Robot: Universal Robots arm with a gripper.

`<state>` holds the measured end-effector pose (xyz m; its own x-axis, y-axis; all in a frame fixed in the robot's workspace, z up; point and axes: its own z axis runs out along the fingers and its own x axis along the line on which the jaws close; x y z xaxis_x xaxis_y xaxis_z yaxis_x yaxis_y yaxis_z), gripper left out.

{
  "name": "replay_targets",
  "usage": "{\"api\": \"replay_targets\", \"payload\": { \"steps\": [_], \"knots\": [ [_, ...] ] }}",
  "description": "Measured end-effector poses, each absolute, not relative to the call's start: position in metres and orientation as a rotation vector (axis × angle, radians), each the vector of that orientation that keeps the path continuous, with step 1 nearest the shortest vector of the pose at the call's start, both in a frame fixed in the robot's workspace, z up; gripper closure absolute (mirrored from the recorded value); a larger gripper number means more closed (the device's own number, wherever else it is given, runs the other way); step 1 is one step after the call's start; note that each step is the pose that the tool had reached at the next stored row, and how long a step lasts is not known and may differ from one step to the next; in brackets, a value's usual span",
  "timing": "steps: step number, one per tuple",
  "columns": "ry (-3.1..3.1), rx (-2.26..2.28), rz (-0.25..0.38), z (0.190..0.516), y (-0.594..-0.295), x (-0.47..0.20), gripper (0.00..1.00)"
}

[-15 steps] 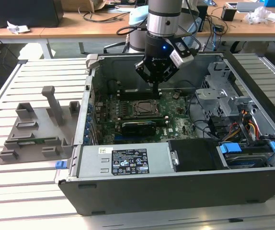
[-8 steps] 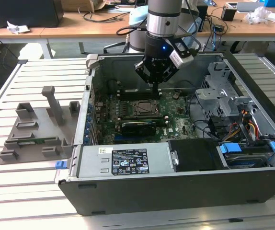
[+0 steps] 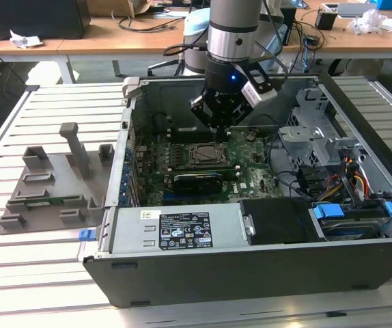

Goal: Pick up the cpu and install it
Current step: 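Install the second cpu locking lever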

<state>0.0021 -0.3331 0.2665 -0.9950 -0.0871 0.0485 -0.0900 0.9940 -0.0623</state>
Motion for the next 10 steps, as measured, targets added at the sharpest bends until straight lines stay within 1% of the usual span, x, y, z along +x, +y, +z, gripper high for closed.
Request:
{"api": "replay_targets", "payload": {
  "steps": [1,2,3,4,5,10],
  "knots": [
    [-3.092,0.138,0.079,0.266,-0.338,0.002,0.89],
    [-3.094,0.139,0.033,0.266,-0.344,0.001,0.89],
    [-3.096,0.140,0.000,0.265,-0.347,0.001,0.89],
    [-3.097,0.141,-0.075,0.265,-0.355,0.000,0.89],
    [-3.097,0.143,-0.124,0.264,-0.361,-0.001,0.89],
    [-3.095,0.144,-0.199,0.261,-0.376,-0.003,0.89]
  ]
}}
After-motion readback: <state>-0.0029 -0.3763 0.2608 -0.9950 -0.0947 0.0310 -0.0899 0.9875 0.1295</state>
